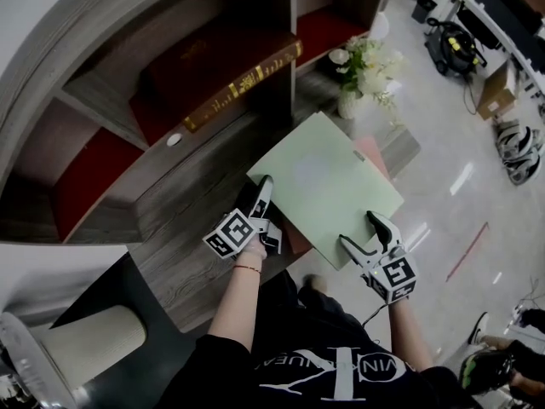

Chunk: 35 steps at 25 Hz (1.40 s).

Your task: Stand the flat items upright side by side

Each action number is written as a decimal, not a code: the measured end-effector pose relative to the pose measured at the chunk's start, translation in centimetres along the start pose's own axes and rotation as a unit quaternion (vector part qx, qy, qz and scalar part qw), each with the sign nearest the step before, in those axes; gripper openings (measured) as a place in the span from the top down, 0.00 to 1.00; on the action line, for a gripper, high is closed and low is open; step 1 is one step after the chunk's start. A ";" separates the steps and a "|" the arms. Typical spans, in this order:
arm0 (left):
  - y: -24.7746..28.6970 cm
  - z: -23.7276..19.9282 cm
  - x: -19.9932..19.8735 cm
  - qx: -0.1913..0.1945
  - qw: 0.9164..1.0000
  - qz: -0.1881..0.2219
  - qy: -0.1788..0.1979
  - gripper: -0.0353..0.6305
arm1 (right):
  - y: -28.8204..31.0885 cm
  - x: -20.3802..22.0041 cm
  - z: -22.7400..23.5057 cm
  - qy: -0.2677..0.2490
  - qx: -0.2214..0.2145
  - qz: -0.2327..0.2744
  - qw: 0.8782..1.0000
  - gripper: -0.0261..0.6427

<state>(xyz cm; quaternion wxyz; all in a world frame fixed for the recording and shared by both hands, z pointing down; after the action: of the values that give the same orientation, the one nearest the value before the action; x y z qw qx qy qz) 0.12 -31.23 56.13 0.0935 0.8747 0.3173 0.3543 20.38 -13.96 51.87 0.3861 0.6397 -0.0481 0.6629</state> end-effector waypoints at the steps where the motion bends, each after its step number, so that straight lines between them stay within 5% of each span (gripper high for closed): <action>1: 0.5 0.0 0.0 0.007 1.000 -0.011 -0.009 0.39 | 0.0 0.0 -0.1 0.000 0.000 0.000 1.000 0.43; 6: 2.5 0.2 0.6 0.043 0.994 -0.051 -0.090 0.35 | 0.0 0.1 -0.2 0.008 0.006 0.002 1.000 0.43; 8: 2.7 0.5 0.6 0.051 0.991 -0.054 -0.108 0.42 | 0.0 0.1 -0.2 0.008 0.007 0.001 1.000 0.43; 30: -8.8 -6.2 0.6 -0.027 0.981 0.053 -0.183 0.45 | 3.1 -0.7 -3.3 -0.054 -0.094 -0.026 0.994 0.44; 35: -9.6 -6.4 1.2 -0.006 0.975 0.068 -0.211 0.44 | 3.3 -0.7 -3.6 -0.058 -0.102 -0.025 0.993 0.44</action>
<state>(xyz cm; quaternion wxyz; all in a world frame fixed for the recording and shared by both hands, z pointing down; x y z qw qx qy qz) -8.28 -23.34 57.76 0.1392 0.9488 0.2279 0.1689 15.48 -14.59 52.01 0.4626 0.6353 -0.1217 0.6062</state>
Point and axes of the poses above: the fingertips, and each gripper's own axes: y forward along the fingers, z to its right, x out of its underside, the point moved 2 cm from there along -y, backward along the fingers, and after that the axes turned 11 degrees about -x, right-handed, at the moved point
